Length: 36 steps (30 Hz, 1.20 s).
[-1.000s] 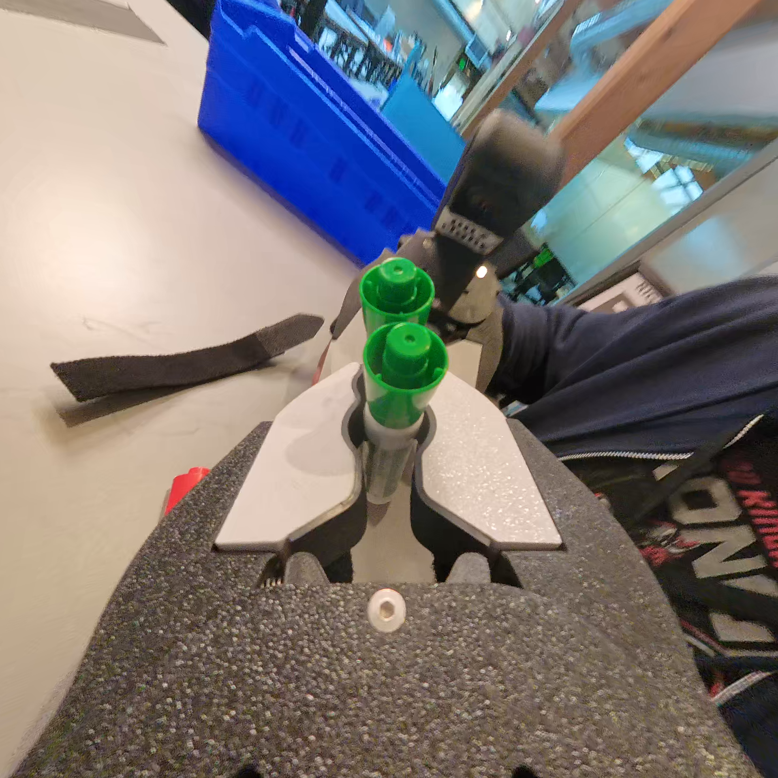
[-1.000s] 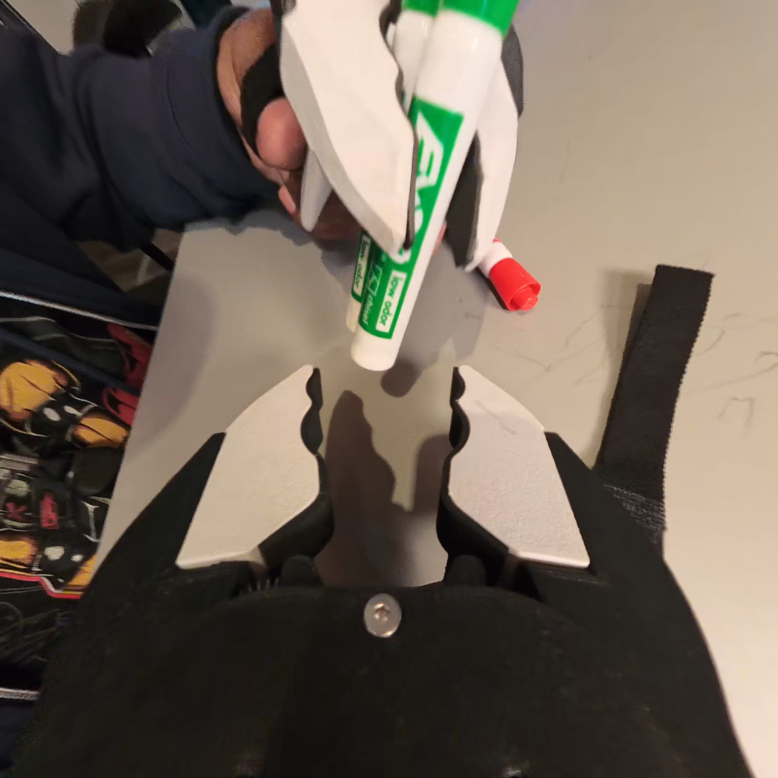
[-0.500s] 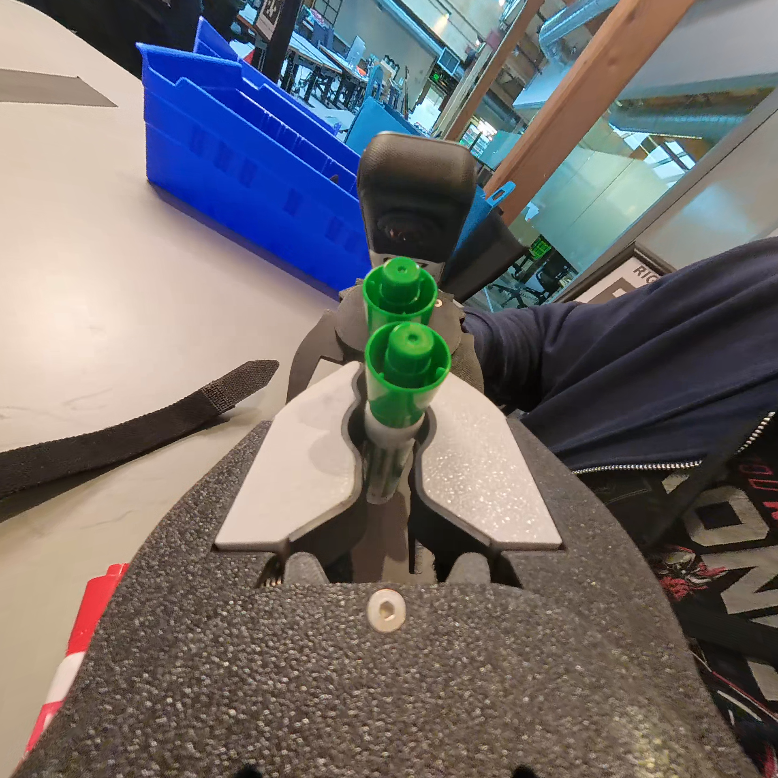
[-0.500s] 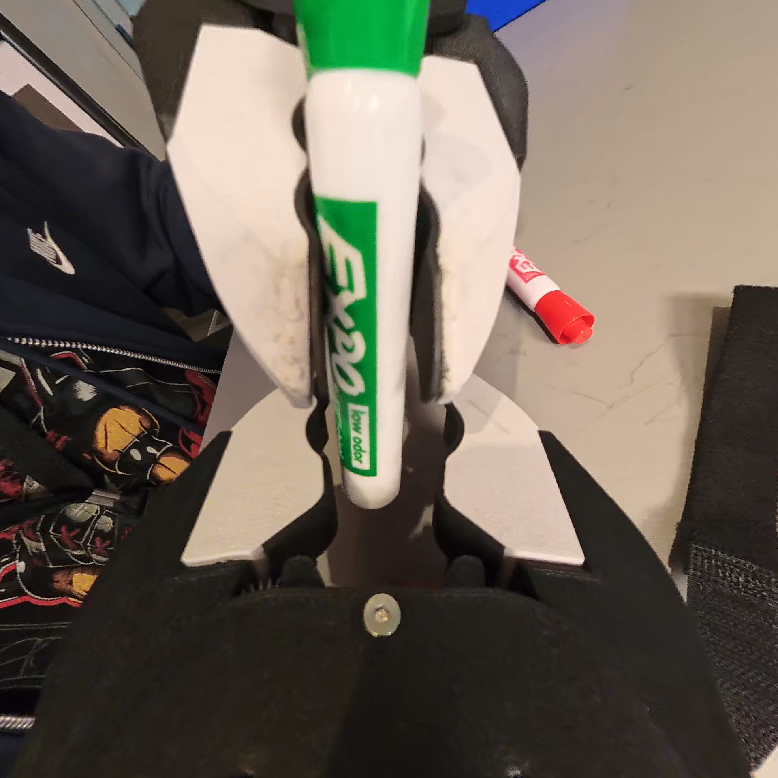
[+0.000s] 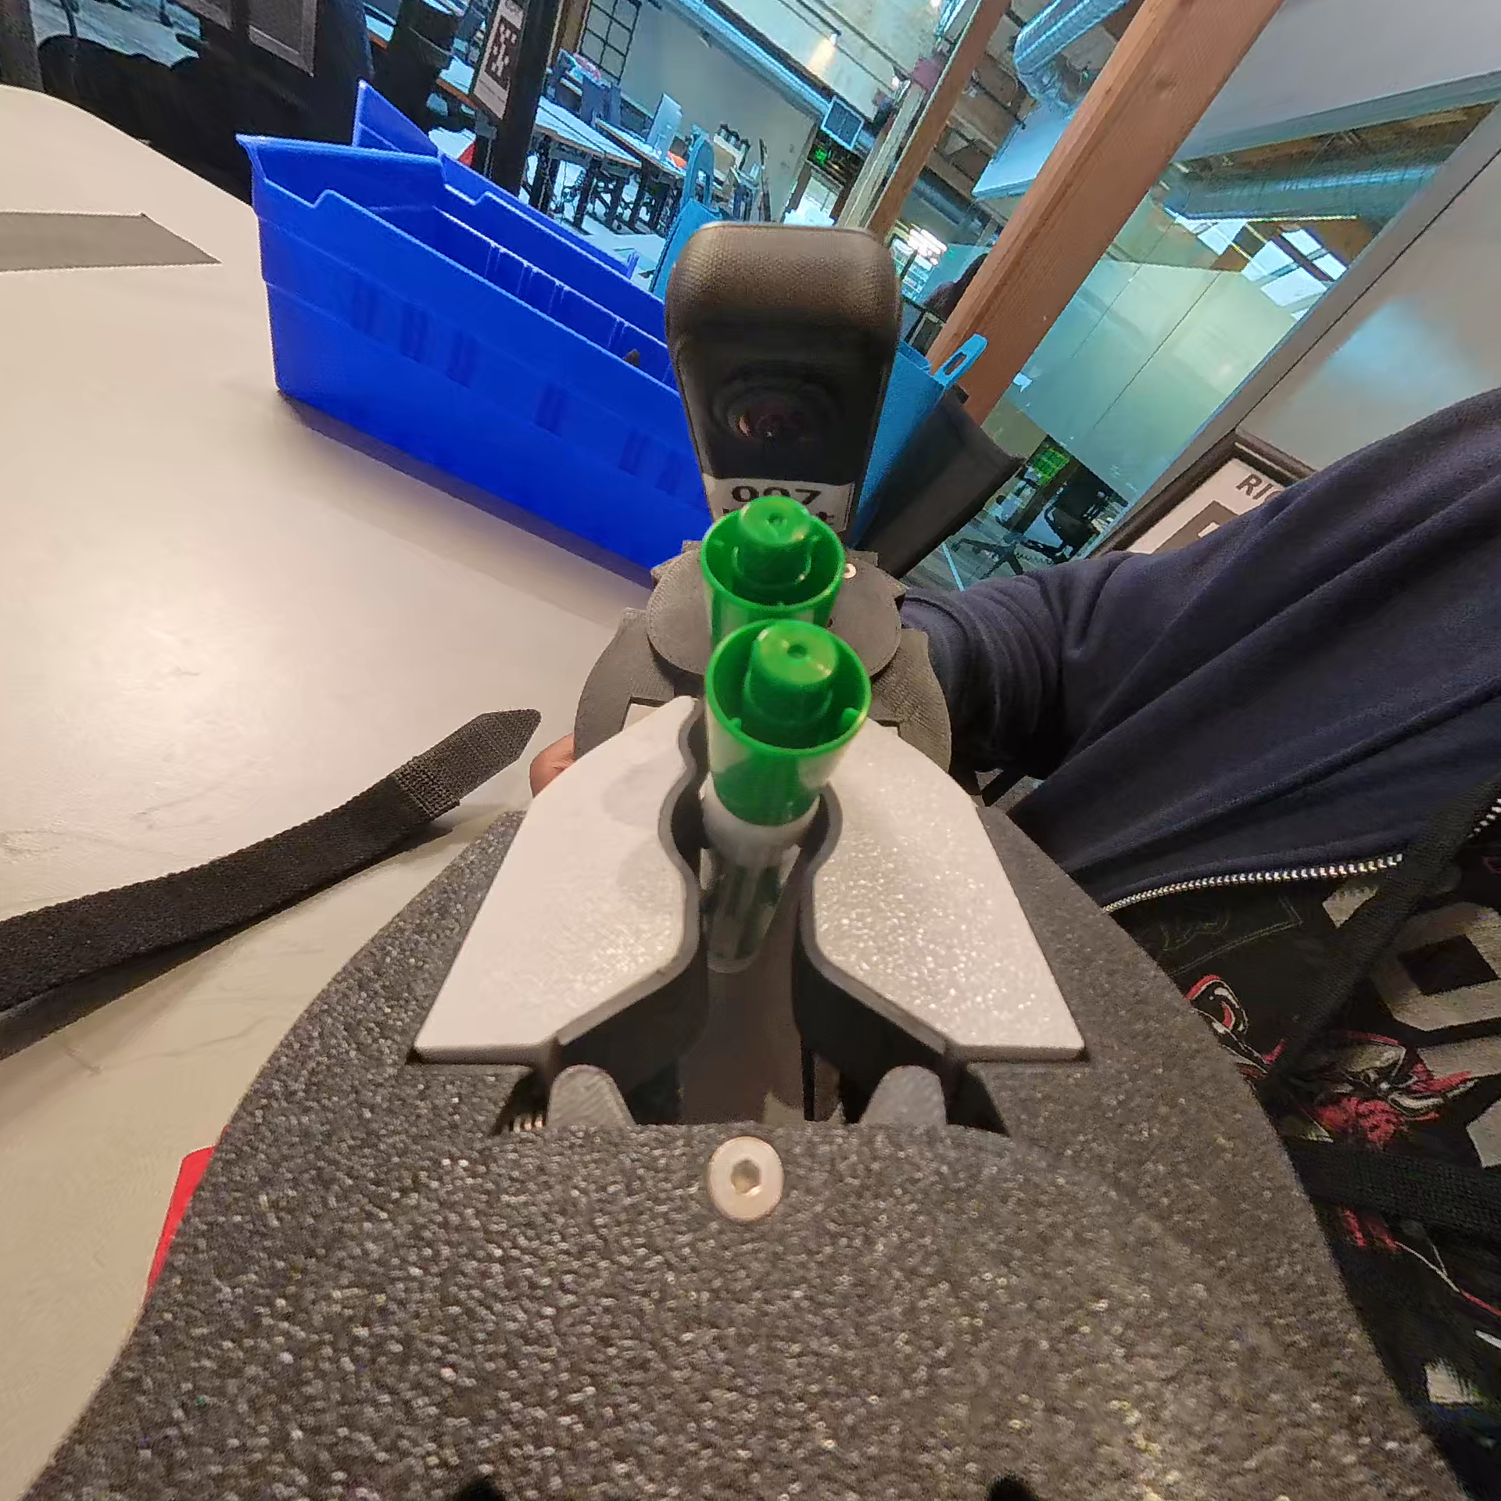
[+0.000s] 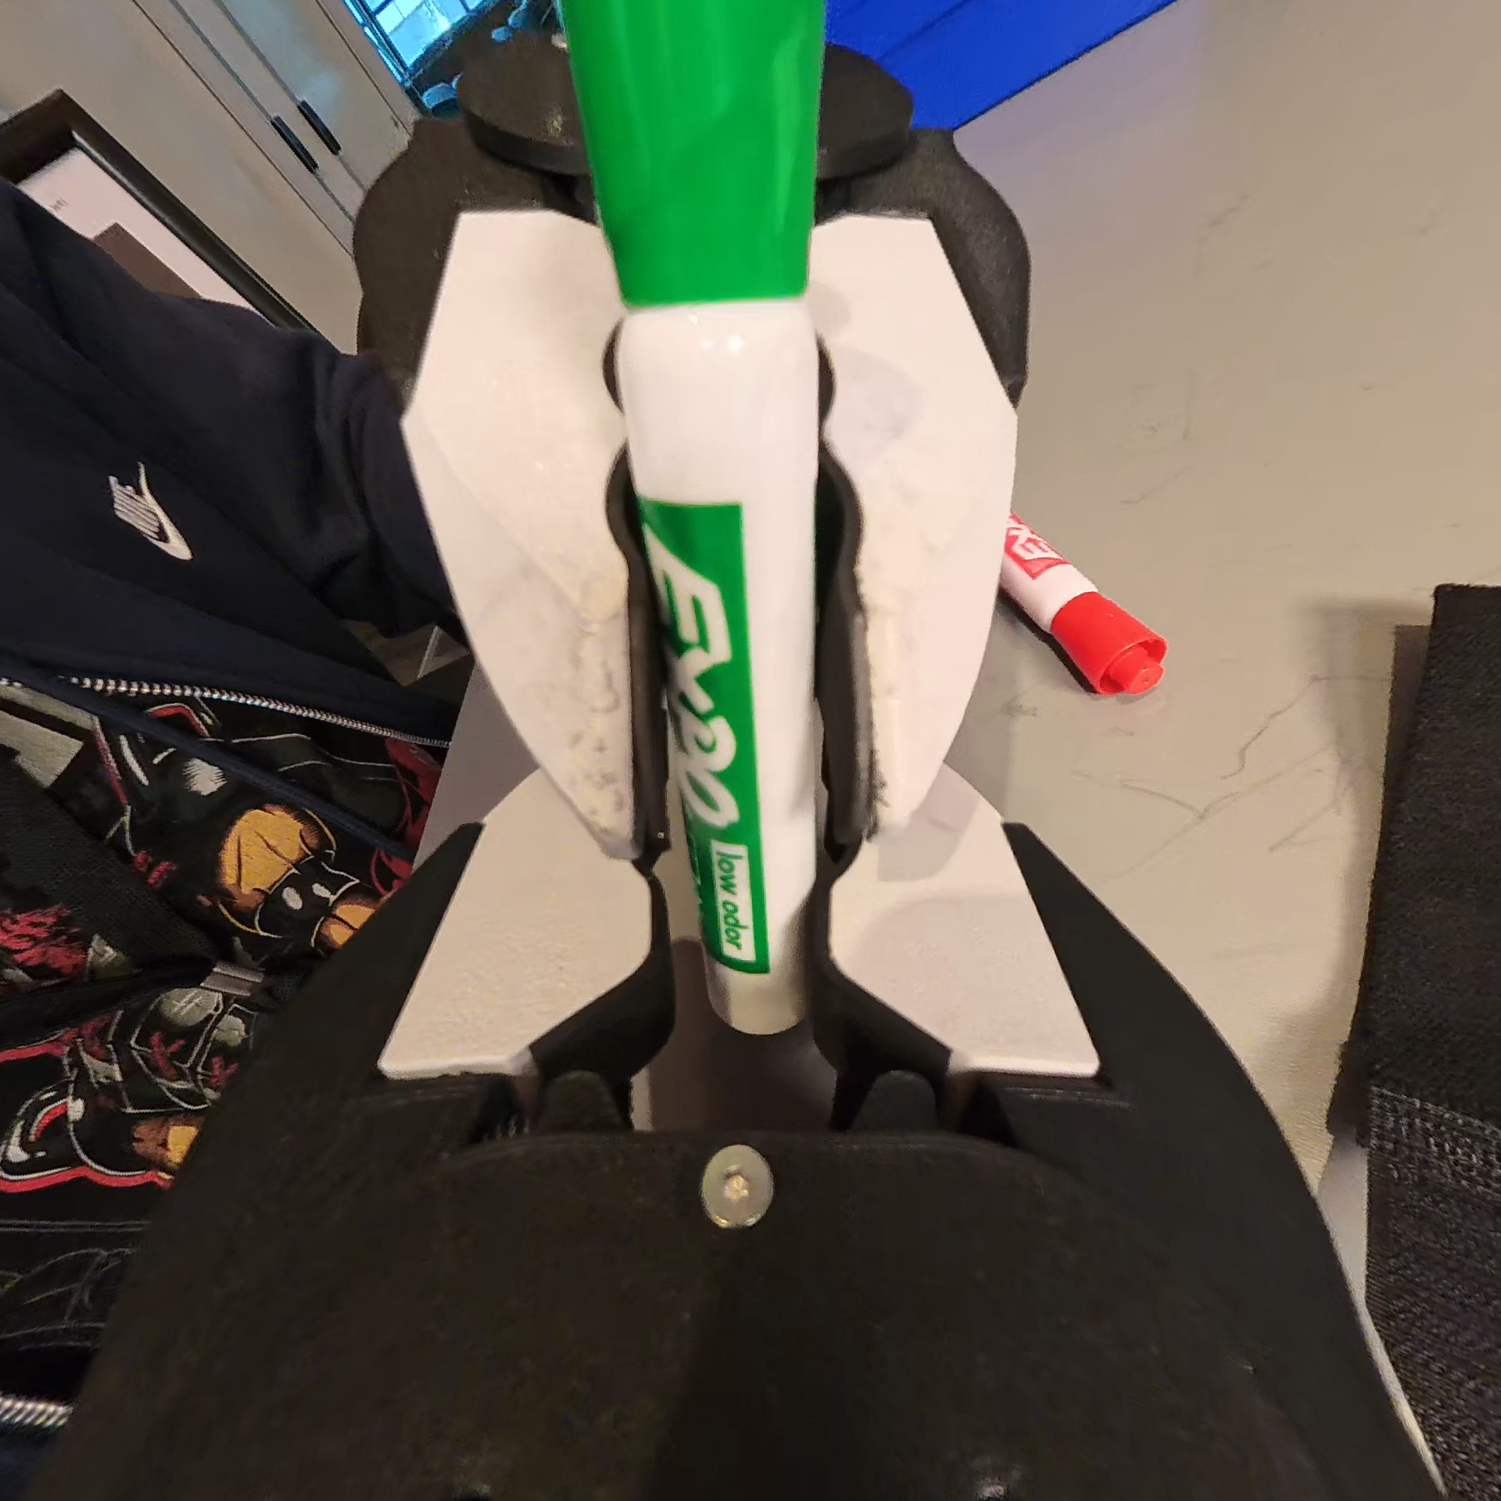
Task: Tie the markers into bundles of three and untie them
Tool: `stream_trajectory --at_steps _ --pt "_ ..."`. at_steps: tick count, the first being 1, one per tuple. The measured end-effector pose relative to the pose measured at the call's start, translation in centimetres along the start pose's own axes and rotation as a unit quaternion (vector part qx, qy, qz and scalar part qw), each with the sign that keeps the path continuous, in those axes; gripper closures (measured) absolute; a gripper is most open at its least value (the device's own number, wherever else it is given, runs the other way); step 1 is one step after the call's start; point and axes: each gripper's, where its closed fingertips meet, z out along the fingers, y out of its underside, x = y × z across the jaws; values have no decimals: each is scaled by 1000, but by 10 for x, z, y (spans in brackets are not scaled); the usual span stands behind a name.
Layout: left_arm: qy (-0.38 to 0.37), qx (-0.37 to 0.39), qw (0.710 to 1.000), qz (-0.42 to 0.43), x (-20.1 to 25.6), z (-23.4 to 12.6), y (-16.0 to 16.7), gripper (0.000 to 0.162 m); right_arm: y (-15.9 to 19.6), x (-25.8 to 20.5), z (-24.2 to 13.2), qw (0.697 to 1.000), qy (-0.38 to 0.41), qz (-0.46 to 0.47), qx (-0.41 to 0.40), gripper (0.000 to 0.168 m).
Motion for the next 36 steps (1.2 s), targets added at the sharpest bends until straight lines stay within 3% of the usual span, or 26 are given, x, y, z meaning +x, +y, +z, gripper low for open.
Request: stream_trajectory --at_steps 6,23,36 --pt "6 1 1000 5 1 1 2 142 4 4 0 1000 17 -10 -13 147" --pt "2 -12 1000 18 -4 -1 8 139 10 12 -3 997 56 -18 -45 149" --pt "16 27 999 -41 -11 -2 8 142 20 17 -14 989 76 3 -126 149"
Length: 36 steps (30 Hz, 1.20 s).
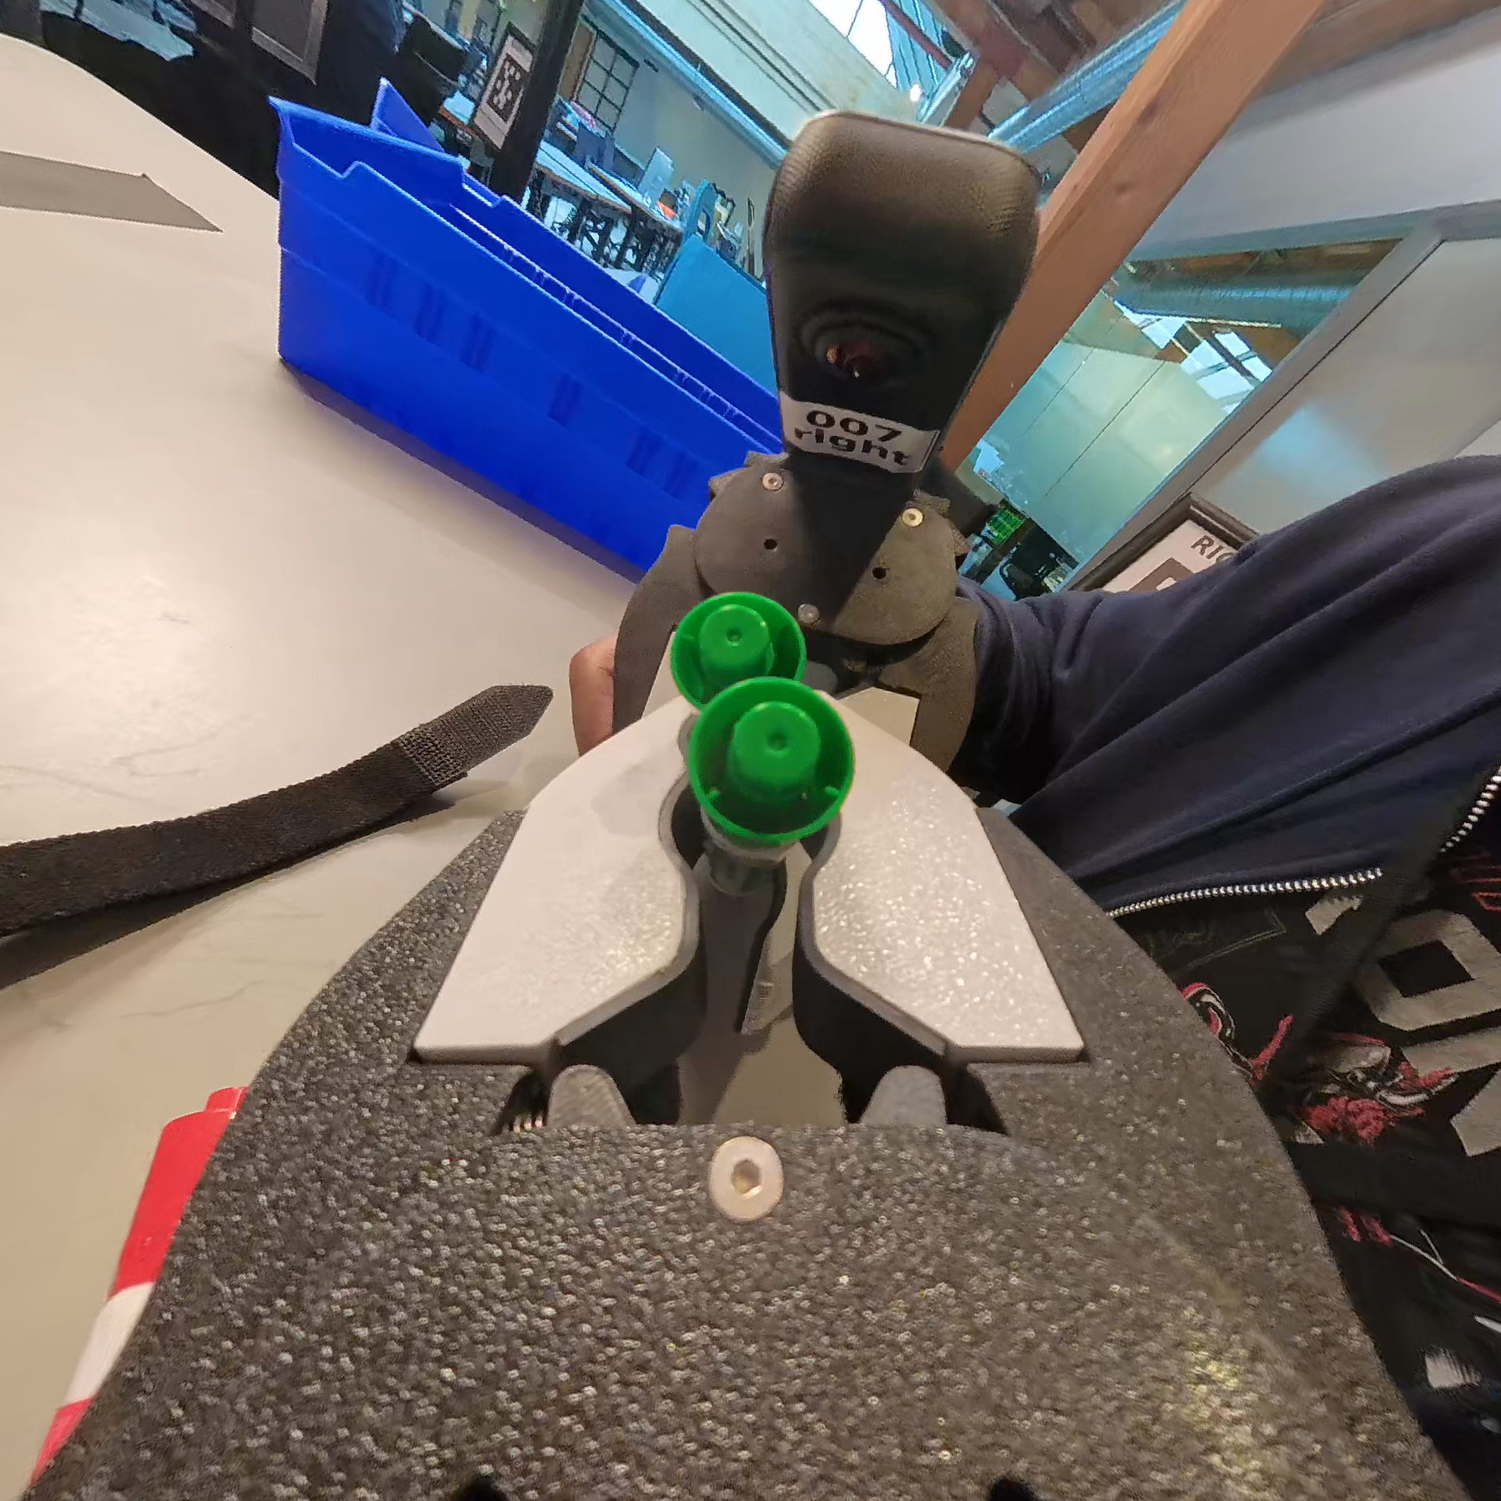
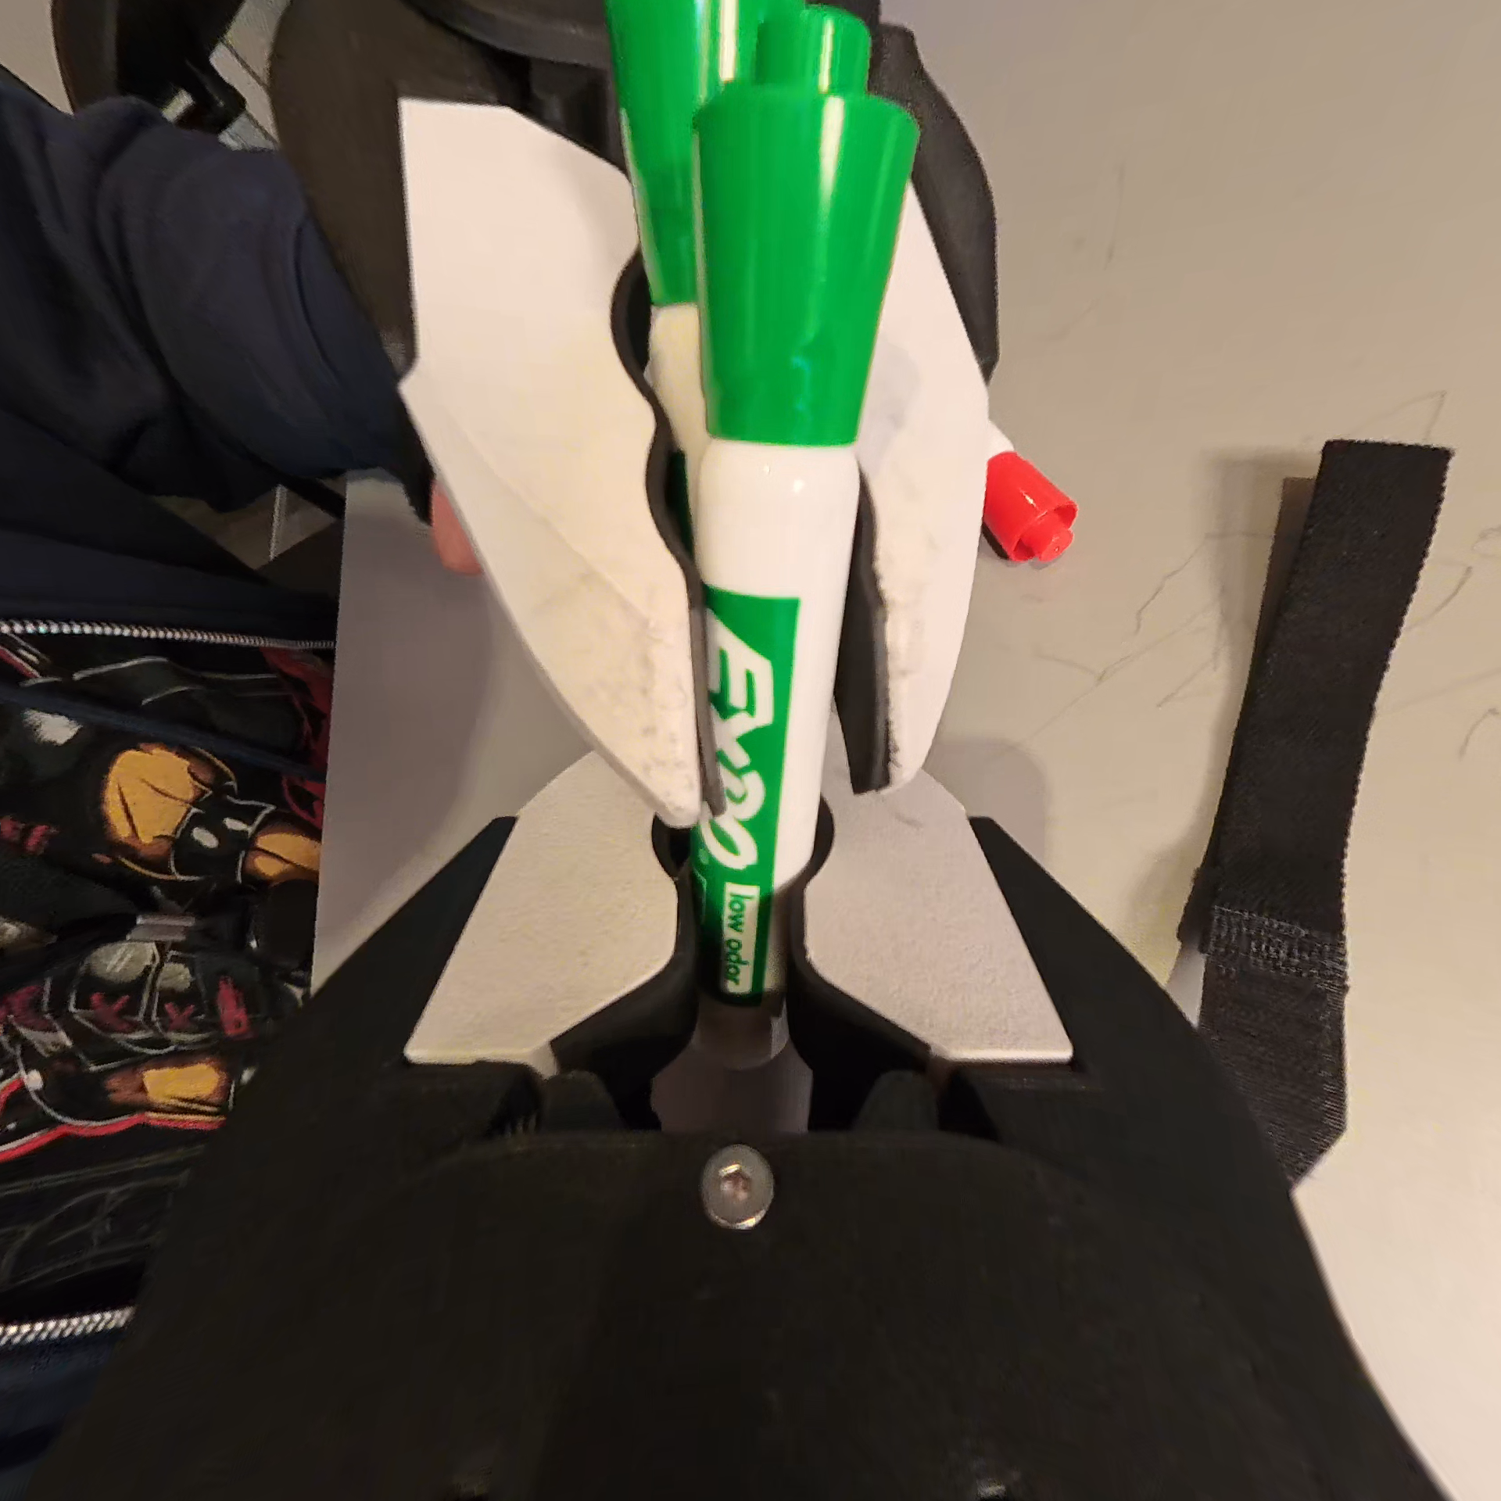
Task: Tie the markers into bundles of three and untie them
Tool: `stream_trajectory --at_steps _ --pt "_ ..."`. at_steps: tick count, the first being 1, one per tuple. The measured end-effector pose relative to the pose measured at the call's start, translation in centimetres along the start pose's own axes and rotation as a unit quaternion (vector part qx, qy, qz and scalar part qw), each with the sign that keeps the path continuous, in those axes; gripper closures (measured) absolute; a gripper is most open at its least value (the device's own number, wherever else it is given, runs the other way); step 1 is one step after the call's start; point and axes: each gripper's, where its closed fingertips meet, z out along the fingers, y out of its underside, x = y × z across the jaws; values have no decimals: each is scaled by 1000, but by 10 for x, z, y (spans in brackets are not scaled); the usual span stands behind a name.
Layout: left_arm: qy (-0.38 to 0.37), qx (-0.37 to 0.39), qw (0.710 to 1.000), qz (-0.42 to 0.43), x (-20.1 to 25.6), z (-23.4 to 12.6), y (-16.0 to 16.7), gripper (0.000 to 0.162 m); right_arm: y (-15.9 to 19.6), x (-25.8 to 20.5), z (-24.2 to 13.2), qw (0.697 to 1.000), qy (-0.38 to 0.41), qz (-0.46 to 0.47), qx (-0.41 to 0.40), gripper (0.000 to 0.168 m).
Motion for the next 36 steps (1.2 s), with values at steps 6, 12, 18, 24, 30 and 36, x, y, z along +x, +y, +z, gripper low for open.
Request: stream_trajectory --at_steps 6,12,18,24,30,36 --pt "-7 -1 1000 16 1 1 3 142 -1 -1 -7 999 -20 -6 -32 148" --pt "-11 3 999 36 3 1 2 142 -3 -5 -10 998 -45 -12 -53 150" --pt "-9 -1 1000 19 -3 -1 6 142 -1 -3 -5 997 -61 2 -44 151" --pt "-4 -9 1000 -11 -8 -2 8 142 2 6 -9 997 -43 6 -57 151" --pt "-11 2 1000 -11 -11 -3 6 138 6 9 -10 997 -33 11 -72 151" --pt "-24 43 999 -23 -19 -16 -8 133 10 16 -10 997 -24 16 -78 151"
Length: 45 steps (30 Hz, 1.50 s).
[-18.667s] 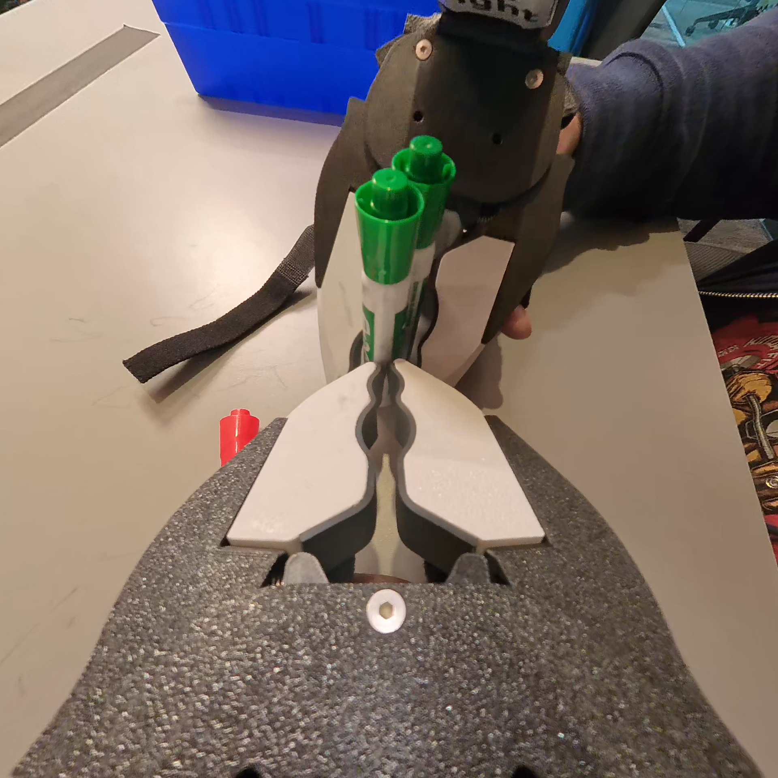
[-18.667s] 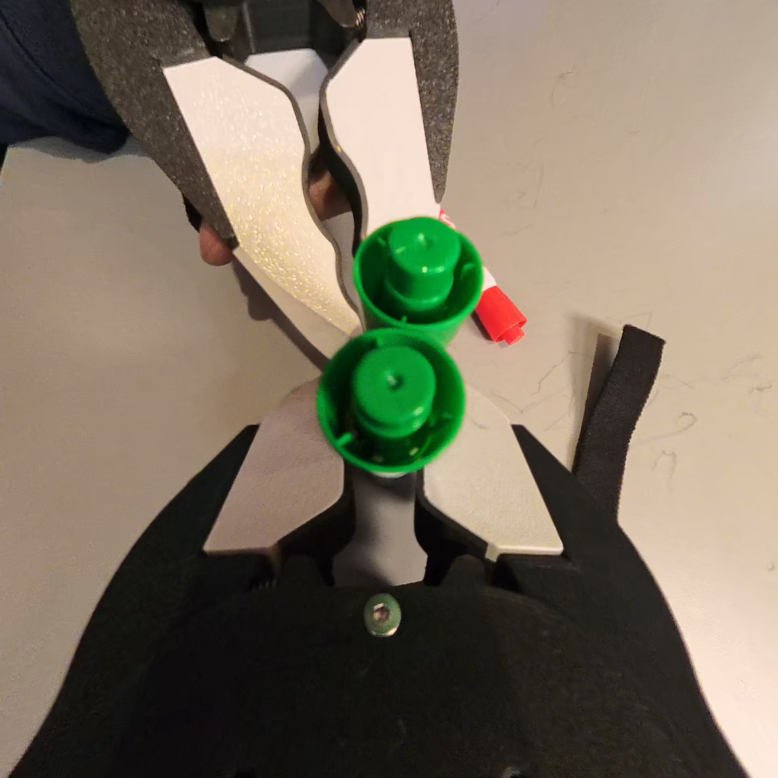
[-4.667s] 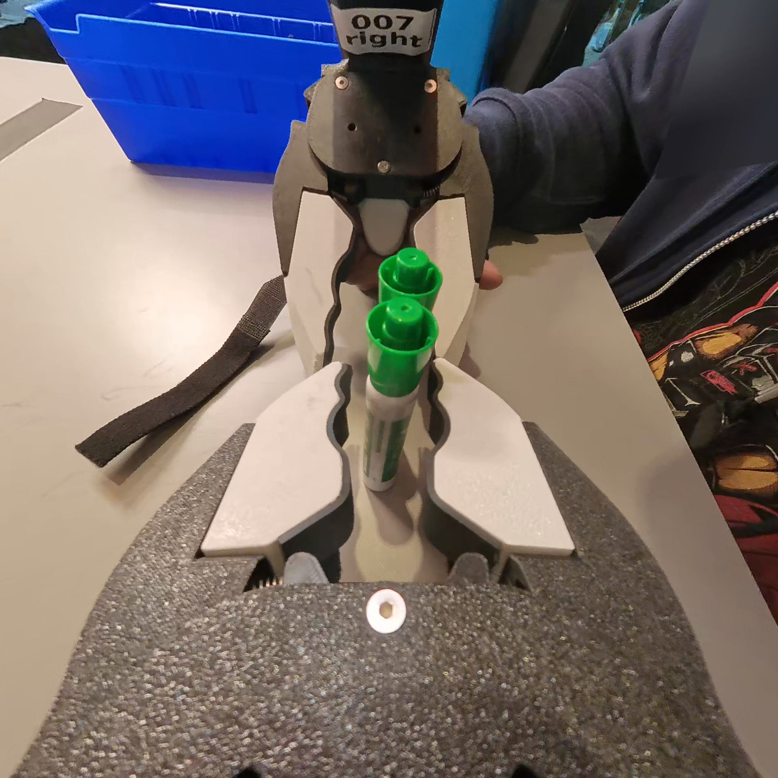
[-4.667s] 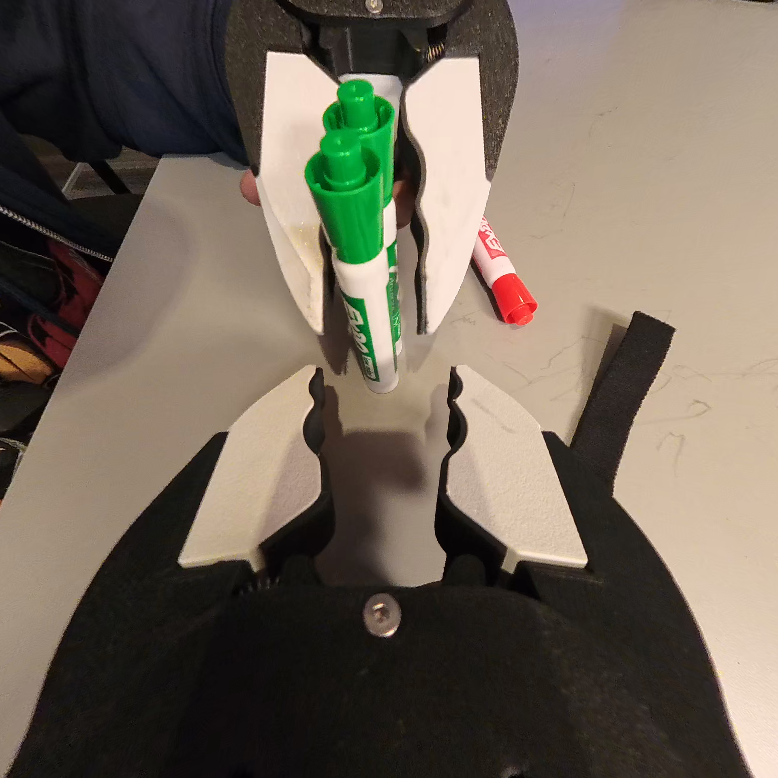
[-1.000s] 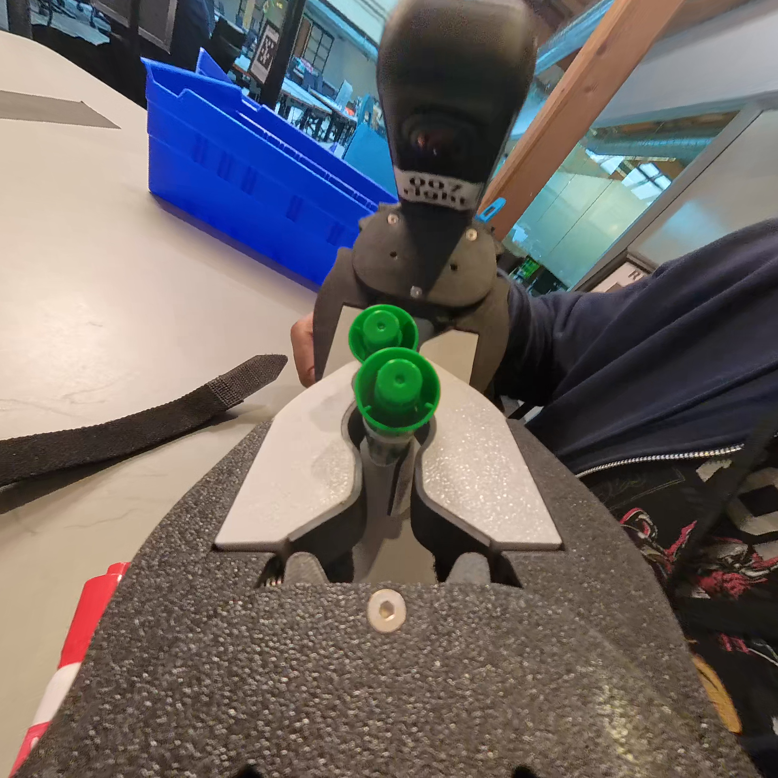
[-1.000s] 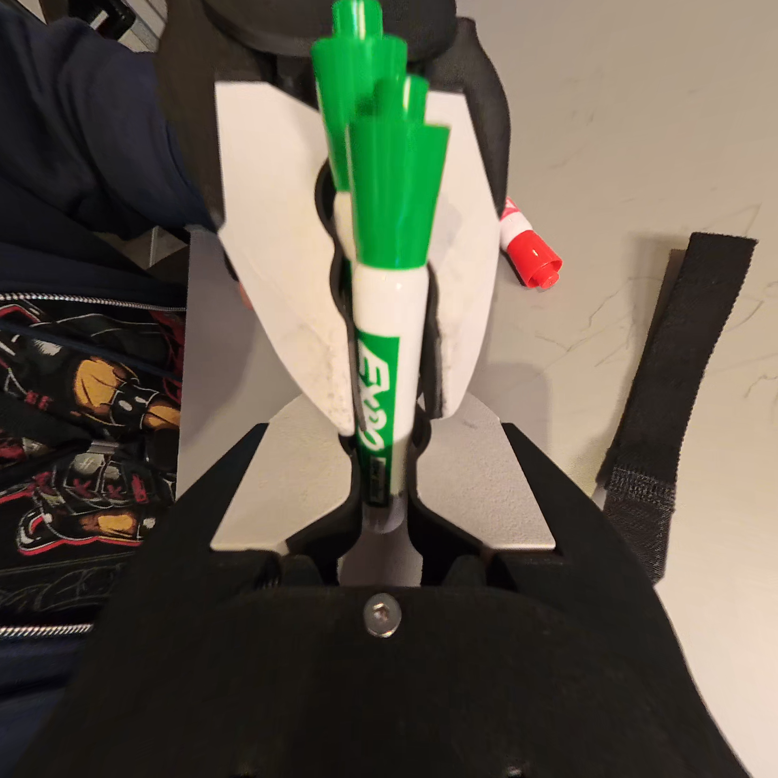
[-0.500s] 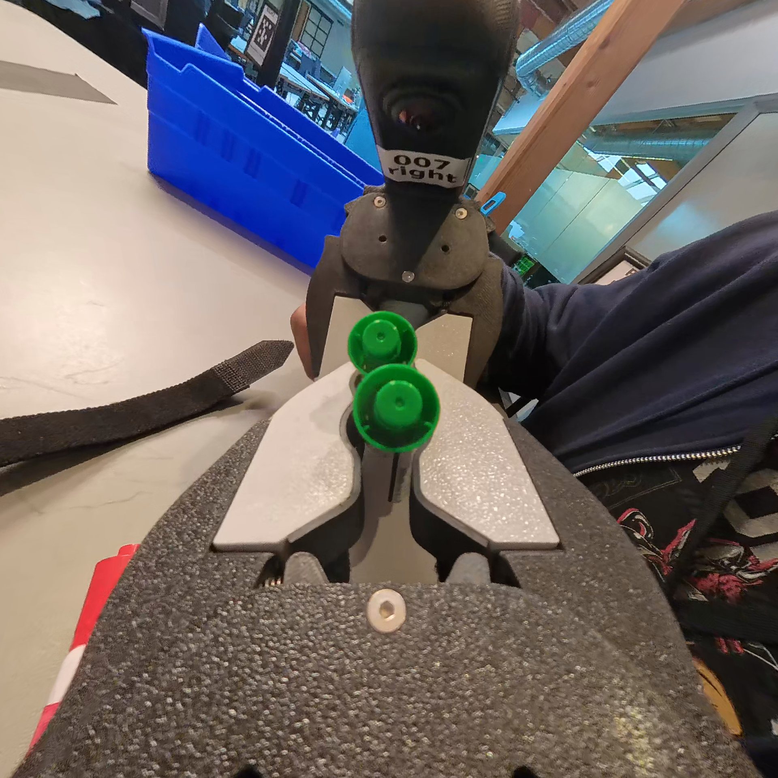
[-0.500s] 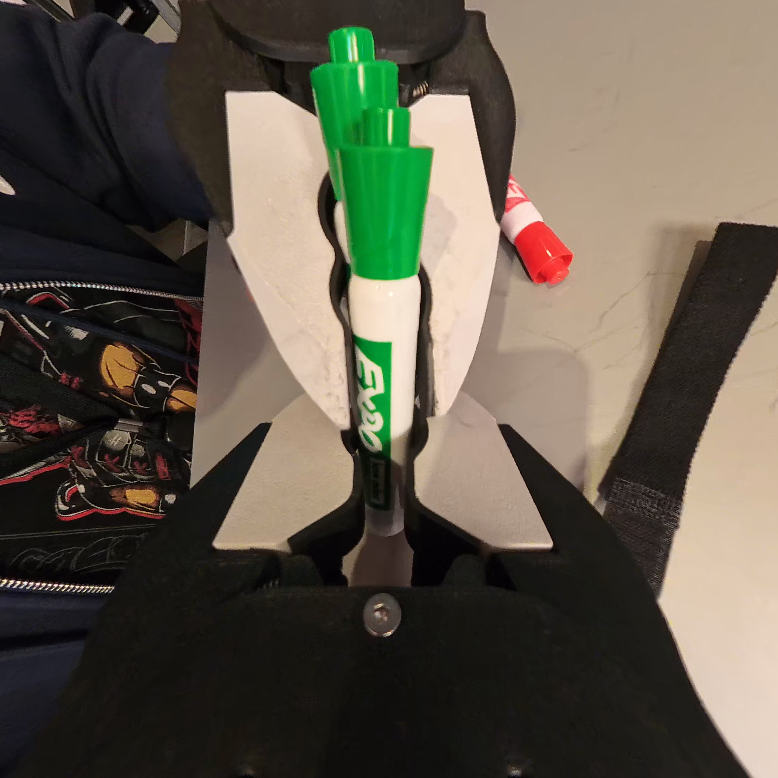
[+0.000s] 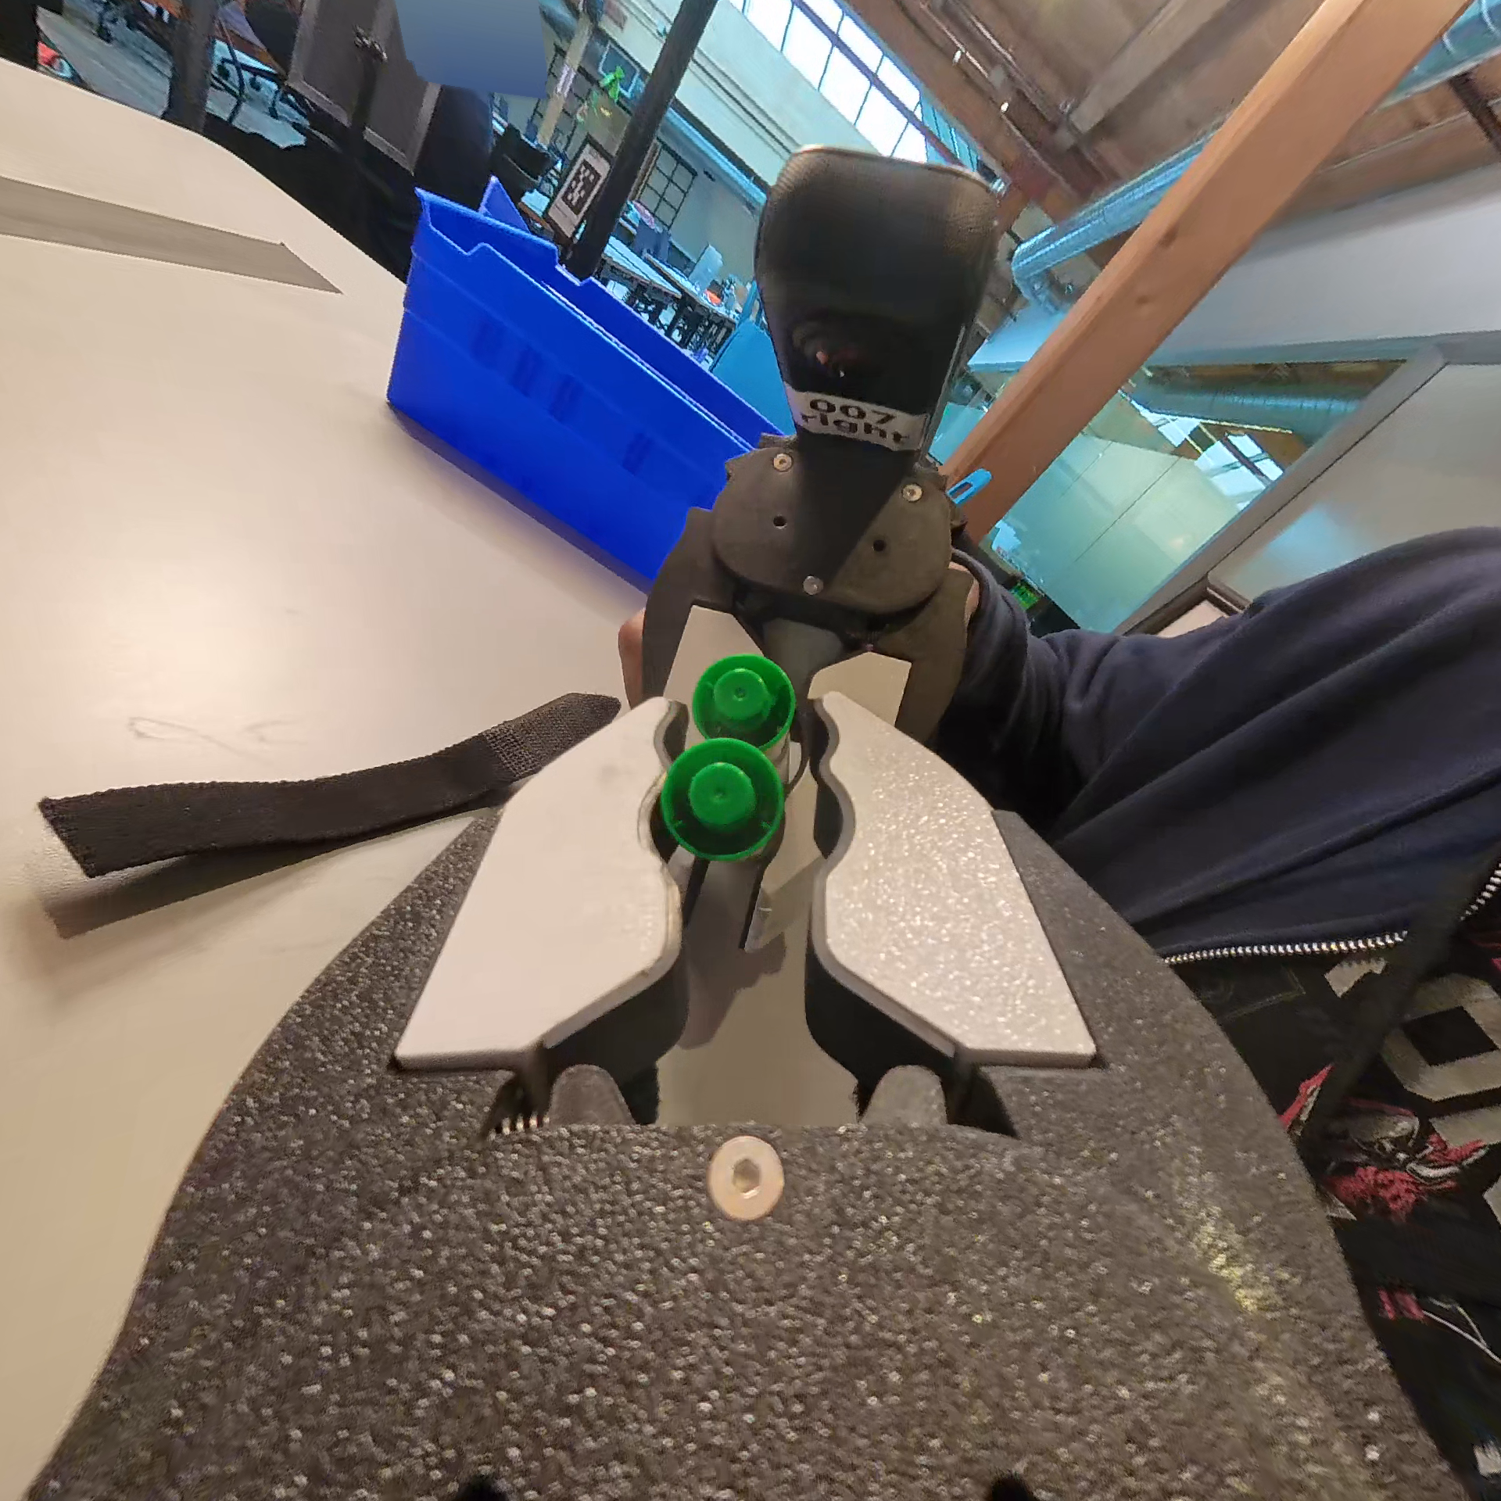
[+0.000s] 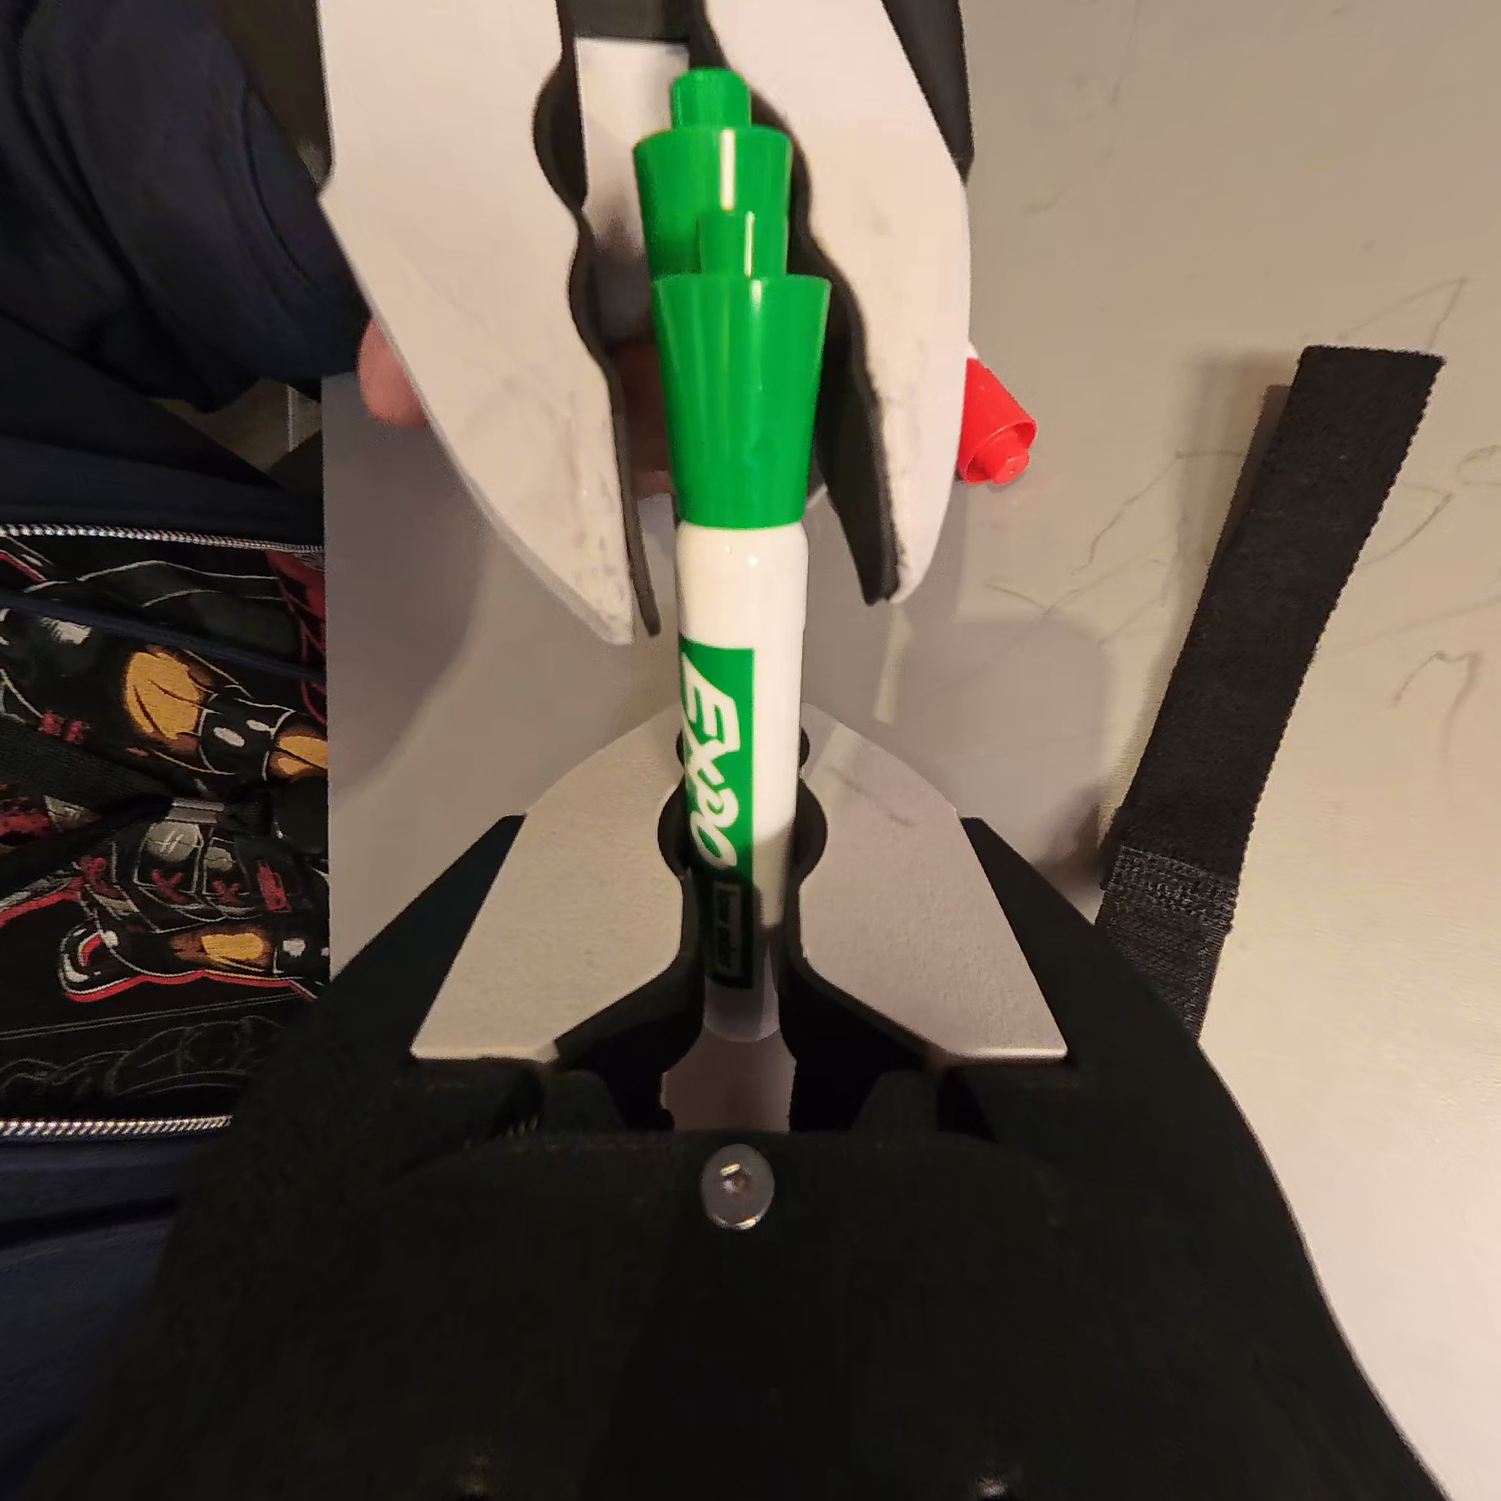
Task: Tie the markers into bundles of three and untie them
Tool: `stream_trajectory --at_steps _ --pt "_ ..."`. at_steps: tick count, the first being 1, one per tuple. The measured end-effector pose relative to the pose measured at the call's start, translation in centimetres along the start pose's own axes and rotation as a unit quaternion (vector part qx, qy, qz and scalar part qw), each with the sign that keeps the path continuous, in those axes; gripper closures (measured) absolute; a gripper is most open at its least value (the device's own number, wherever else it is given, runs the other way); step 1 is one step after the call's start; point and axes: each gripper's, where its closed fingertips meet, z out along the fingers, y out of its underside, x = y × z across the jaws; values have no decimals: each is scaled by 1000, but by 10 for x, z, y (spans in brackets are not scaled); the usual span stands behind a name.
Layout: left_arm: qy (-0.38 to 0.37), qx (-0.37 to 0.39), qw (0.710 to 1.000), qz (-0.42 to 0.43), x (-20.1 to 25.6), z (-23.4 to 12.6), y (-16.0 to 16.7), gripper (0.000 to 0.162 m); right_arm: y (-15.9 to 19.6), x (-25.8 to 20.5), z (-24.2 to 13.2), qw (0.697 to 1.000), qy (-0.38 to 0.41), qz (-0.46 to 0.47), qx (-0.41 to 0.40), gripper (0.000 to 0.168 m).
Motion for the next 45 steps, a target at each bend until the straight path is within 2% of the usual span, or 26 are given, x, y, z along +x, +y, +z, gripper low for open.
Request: stream_trajectory --at_steps 6,12,15,18,22,29,39,45 --pt "-16 4 1000 11 -2 -8 -7 125 -1 4 -3 1000 2 5 7 152" --pt "-47 25 999 9 -18 -31 -25 125 3 10 -6 999 -11 25 18 152" --pt "-54 26 998 10 -23 -36 -27 132 4 10 -7 999 -18 30 20 151" --pt "-45 25 999 12 -22 -34 -24 153 5 11 -7 999 -18 34 17 151" --pt "-38 11 999 7 -21 -29 -16 154 6 11 -7 999 -19 38 16 151" --pt "-39 -16 999 7 -19 -19 -3 153 6 12 -7 999 -15 43 14 151" --pt "-46 -16 999 -8 -23 -19 -2 153 8 14 -7 998 -15 55 9 151" --pt "-40 23 998 -46 -25 -24 -13 137 1 11 -12 996 -39 70 27 152"
